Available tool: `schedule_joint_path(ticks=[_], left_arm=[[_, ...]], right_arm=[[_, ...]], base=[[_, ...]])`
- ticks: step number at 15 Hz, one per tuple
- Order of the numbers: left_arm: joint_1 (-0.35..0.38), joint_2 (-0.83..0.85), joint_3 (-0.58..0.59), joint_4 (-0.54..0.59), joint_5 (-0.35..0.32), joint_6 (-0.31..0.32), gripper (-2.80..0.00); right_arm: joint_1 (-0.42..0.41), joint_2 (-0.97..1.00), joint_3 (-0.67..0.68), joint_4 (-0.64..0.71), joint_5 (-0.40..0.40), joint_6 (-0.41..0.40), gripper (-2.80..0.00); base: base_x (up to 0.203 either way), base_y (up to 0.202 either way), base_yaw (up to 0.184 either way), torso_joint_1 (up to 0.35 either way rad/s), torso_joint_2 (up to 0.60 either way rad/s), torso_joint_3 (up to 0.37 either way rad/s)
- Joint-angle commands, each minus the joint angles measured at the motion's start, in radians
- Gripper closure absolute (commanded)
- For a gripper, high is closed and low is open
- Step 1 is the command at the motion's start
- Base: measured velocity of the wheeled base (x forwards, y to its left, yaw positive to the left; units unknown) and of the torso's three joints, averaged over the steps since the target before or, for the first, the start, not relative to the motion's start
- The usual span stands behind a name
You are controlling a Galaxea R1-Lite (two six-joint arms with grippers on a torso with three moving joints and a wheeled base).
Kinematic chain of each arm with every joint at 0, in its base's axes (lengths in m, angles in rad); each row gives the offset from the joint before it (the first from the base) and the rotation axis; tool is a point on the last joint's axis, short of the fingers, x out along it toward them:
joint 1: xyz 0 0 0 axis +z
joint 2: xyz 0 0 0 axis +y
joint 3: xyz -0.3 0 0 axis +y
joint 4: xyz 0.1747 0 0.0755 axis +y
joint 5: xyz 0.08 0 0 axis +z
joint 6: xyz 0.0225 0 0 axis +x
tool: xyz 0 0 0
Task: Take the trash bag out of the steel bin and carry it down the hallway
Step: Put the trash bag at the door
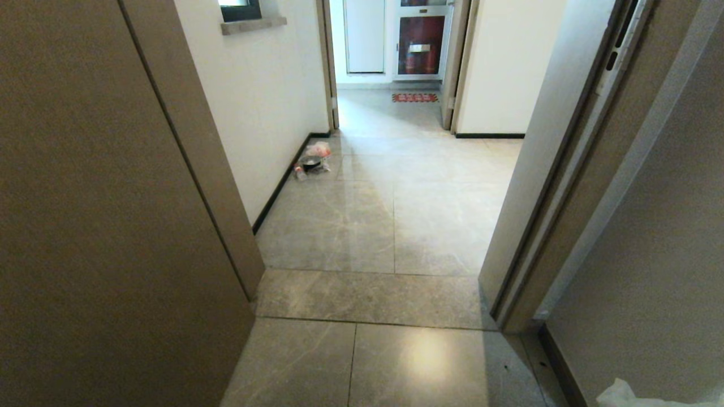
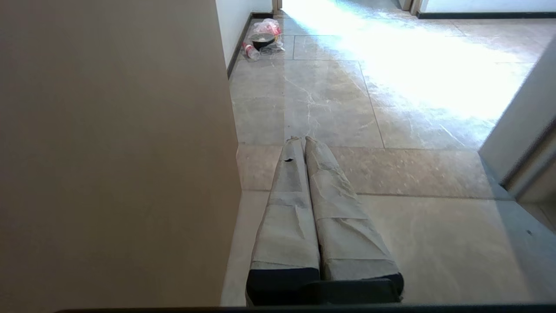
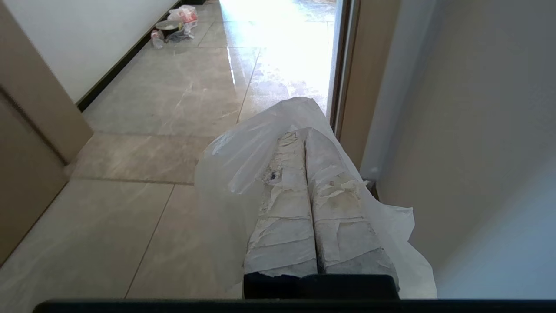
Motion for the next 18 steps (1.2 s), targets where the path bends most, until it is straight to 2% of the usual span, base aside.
schedule_joint_path(ticks=[1, 18], left_arm=[[0.000, 0.000, 0.000, 0.000, 0.000, 0.001, 0.00], [0.000, 0.000, 0.000, 0.000, 0.000, -0.001, 0.00]], right_arm=[[0.000, 0.000, 0.000, 0.000, 0.000, 0.000, 0.00], [0.000, 0.000, 0.000, 0.000, 0.000, 0.000, 0.00]], base=[[0.189, 0.000, 0.001, 0.002, 0.00, 0.000], [0.192, 0.000, 0.001, 0.002, 0.00, 0.002]])
